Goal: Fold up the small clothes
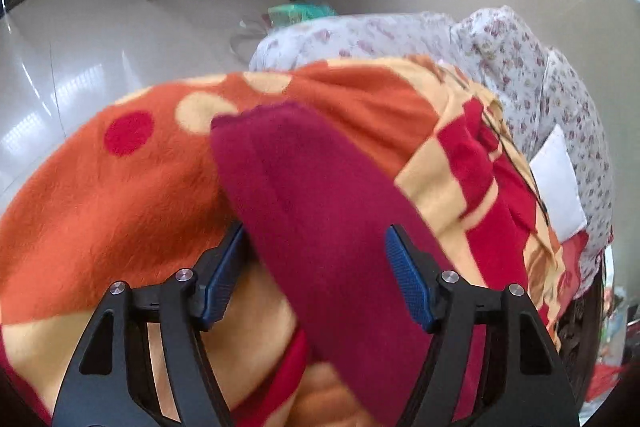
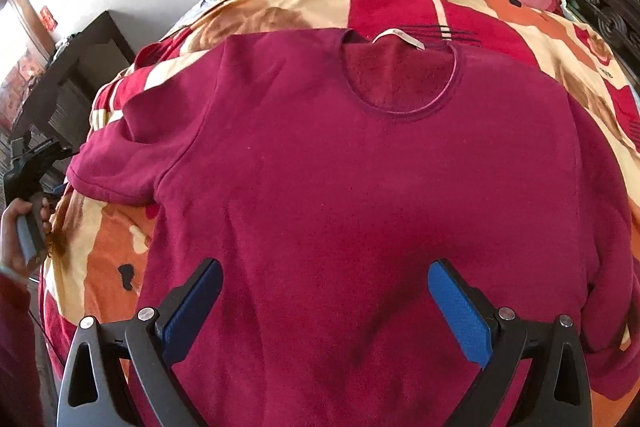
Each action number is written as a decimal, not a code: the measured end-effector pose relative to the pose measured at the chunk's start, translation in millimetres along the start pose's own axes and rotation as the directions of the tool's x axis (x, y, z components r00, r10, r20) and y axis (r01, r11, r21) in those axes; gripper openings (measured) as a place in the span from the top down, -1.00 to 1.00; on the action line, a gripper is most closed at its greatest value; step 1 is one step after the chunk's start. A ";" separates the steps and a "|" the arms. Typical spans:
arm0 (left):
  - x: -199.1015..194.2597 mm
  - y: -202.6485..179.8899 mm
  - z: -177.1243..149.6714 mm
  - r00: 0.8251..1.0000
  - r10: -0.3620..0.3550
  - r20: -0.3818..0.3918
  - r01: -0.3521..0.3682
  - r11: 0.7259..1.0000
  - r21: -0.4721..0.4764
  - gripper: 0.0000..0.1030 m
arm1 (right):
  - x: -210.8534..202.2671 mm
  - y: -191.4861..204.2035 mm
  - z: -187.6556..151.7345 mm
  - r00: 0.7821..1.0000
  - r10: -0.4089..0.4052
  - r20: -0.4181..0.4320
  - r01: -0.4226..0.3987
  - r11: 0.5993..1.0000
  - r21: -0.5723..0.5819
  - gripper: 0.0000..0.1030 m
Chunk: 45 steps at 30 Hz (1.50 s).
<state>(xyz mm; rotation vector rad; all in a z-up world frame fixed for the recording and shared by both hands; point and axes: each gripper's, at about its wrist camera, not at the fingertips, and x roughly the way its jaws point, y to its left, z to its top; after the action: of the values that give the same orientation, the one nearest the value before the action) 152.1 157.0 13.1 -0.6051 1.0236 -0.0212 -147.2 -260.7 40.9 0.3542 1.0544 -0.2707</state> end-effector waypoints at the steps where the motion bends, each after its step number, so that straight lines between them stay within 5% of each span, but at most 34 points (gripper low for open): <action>1: -1.6 -1.3 0.7 1.000 0.007 0.019 -0.007 1.000 0.009 -0.15 | 0.3 -1.2 0.2 1.000 -0.004 0.001 0.004 1.000 0.002 -0.98; 3: 0.7 -5.9 3.5 0.999 0.029 0.032 -0.030 0.999 0.037 0.82 | 0.3 -3.9 0.8 1.000 -0.009 0.002 0.008 1.000 0.007 -0.98; 6: -5.4 -11.9 2.7 0.998 0.030 0.050 -0.033 0.998 0.053 0.84 | -1.4 -8.8 0.6 1.000 -0.004 0.004 0.004 1.000 0.020 -0.98; 9: -40.0 -40.8 -11.6 0.990 0.019 0.138 -0.043 0.983 0.179 0.84 | -4.9 -15.6 -0.7 1.000 0.001 0.016 -0.002 0.999 0.034 -0.98; 12: -76.0 -76.6 -35.3 0.981 -0.072 0.177 0.017 0.956 0.294 0.86 | -7.7 -25.8 -1.2 1.000 0.002 0.027 -0.004 0.998 0.062 -0.98; 16: -107.9 -134.9 -85.1 0.964 -0.247 0.095 0.189 0.895 0.405 0.86 | -15.4 -40.0 -1.7 0.999 0.004 0.051 -0.010 0.994 0.110 -0.98; 22: -101.4 -227.4 -194.9 0.910 -0.388 -0.148 0.405 0.747 0.527 0.86 | -36.7 -68.0 -5.3 0.995 -0.028 0.099 0.014 0.989 0.145 -0.98; 26: -63.7 -263.0 -267.8 0.893 -0.348 -0.285 0.450 0.706 0.547 0.86 | -45.4 -94.2 -7.6 0.992 -0.058 0.109 0.035 0.980 0.197 -0.98; 29: -38.4 -276.1 -315.7 0.901 -0.281 -0.331 0.432 0.663 0.612 0.86 | -48.4 -114.8 -10.3 0.992 -0.078 0.103 0.051 0.970 0.239 -0.98; 32: -20.2 -277.6 -347.4 0.876 -0.226 -0.425 0.463 0.637 0.616 0.85 | -49.4 -128.4 -11.7 0.991 -0.089 0.096 0.061 0.963 0.262 -0.98; 37: -53.9 -267.4 -363.1 0.858 -0.195 -0.475 0.499 0.533 0.683 0.19 | -52.7 -138.8 -9.2 0.990 -0.074 0.121 0.038 0.960 0.278 -0.98; 41: -104.2 -241.0 -343.6 0.876 -0.233 -0.422 0.481 0.480 0.733 0.11 | -48.3 -134.2 -0.9 0.987 -0.048 0.153 0.007 0.966 0.259 -0.98; 45: -126.0 -210.2 -304.6 0.937 -0.249 -0.246 0.344 0.531 0.775 0.11 | -33.6 -121.4 8.2 0.988 -0.025 0.154 -0.007 0.979 0.203 -0.98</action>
<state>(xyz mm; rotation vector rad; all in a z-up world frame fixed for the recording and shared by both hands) -106.1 -123.2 100.9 0.0969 0.8746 -0.8142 -202.9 -373.0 55.5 0.5042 0.8759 -0.4096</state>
